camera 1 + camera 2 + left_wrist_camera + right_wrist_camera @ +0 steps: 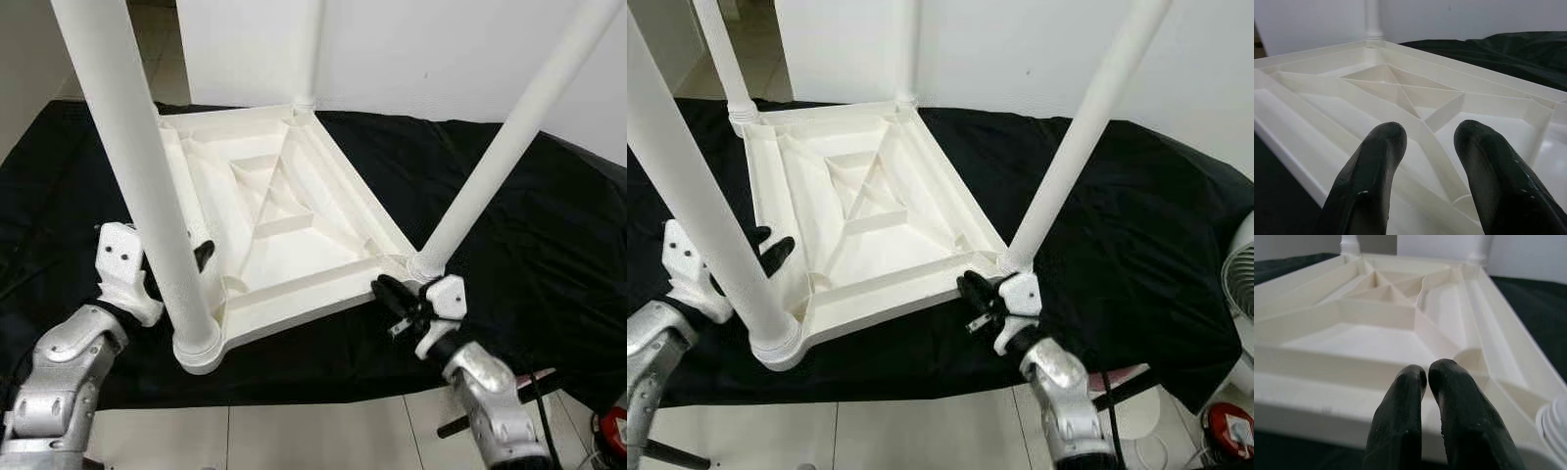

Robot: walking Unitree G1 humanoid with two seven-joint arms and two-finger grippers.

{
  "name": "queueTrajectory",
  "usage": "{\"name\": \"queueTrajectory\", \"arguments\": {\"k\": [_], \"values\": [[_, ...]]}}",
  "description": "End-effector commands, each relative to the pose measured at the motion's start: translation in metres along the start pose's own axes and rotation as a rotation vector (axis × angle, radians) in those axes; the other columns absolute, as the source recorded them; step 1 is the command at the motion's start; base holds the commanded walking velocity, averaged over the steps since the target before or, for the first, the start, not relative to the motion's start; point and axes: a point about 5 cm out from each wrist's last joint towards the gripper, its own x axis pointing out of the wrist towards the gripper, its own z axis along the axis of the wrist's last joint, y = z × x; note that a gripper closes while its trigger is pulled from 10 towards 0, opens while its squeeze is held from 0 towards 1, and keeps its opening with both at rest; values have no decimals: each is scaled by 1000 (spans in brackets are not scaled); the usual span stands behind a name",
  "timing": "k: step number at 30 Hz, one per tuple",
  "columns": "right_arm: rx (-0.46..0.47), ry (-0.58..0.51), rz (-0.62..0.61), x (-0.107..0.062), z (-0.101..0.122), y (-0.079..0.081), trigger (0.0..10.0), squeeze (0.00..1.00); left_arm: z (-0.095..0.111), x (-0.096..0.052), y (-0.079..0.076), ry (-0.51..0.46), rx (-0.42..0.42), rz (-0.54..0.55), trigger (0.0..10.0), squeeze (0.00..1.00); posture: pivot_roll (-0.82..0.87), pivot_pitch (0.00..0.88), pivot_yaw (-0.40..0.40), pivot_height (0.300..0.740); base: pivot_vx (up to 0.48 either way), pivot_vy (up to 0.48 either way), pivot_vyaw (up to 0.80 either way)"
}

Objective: Building children table

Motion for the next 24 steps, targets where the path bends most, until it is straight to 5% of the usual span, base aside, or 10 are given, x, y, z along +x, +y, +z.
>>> {"name": "queueTrajectory", "arguments": {"k": [1,8,12,14,24], "values": [[10,28,-29,-5,-5,-10,10000,0,-3,2,-18,6,-12,-144,10000,0,103,78,-52,740,0,0,0],[-17,32,-172,-5,-1,-52,10000,0,-1,3,-43,-19,-38,-277,10000,0,104,82,-57,740,0,0,0],[-25,30,-204,-6,0,-59,10000,0,0,3,-47,-22,-46,-298,10000,0,103,84,-56,740,0,0,0],[-45,15,-316,-8,2,-75,10000,0,3,2,-56,-33,-64,-351,10000,0,102,86,-55,740,0,0,0],[-51,-12,-560,-12,2,-97,10000,0,10,1,-74,-49,-104,-460,10000,0,101,90,-48,740,0,0,0]]}}
